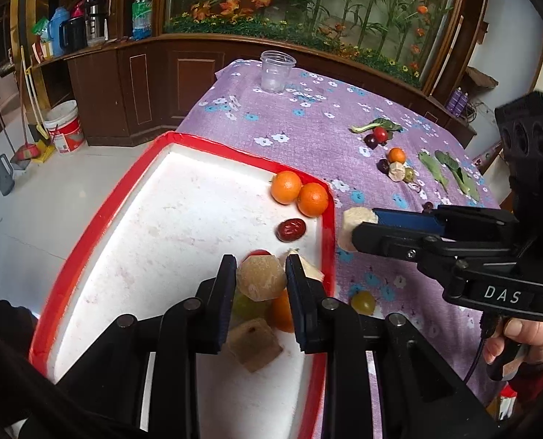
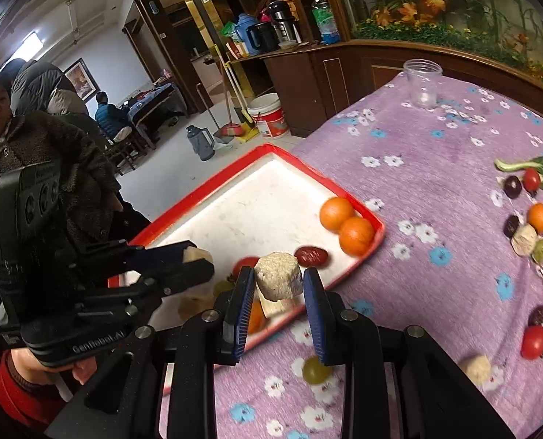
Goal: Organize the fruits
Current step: 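Carry both beige pieces into the tray and open both grippers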
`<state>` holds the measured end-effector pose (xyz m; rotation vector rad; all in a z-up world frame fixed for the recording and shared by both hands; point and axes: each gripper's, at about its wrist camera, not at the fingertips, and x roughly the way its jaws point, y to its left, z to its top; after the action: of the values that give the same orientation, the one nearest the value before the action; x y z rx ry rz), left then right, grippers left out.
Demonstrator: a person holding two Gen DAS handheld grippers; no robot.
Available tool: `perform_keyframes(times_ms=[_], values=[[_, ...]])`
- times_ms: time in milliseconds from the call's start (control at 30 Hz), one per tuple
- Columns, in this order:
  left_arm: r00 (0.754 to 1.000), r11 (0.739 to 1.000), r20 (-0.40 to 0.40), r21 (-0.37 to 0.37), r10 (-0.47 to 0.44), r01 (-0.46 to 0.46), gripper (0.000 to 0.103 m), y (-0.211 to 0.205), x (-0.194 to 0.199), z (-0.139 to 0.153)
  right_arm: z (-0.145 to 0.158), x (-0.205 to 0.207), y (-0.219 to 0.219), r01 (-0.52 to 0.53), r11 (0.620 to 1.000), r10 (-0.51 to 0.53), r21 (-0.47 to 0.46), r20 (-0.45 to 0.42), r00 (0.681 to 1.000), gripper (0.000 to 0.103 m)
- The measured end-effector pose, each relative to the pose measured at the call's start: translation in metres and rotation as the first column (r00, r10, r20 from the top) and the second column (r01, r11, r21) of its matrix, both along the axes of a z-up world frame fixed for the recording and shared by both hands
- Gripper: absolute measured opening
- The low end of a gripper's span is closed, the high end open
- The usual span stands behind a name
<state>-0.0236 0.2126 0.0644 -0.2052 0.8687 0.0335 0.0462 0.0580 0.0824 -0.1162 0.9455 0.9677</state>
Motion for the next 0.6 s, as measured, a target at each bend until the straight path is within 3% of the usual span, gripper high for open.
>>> perform_keyframes(times_ms=[300,600], values=[[0.999,0.999,-0.034,0.015,0.042,-0.042,0.025,0.021,0.009,-0.01,-0.012,0.021,0.035,-0.021,1.0,0.02,-0.009,-0.035,0.999,0.028],[0.993,0.996,-0.083,-0.024,0.086,-0.088,0.025,0.037,0.018,-0.027,-0.036,0.043,0.07,-0.031,0.999,0.028,-0.042,-0.072,0.997,0.028]])
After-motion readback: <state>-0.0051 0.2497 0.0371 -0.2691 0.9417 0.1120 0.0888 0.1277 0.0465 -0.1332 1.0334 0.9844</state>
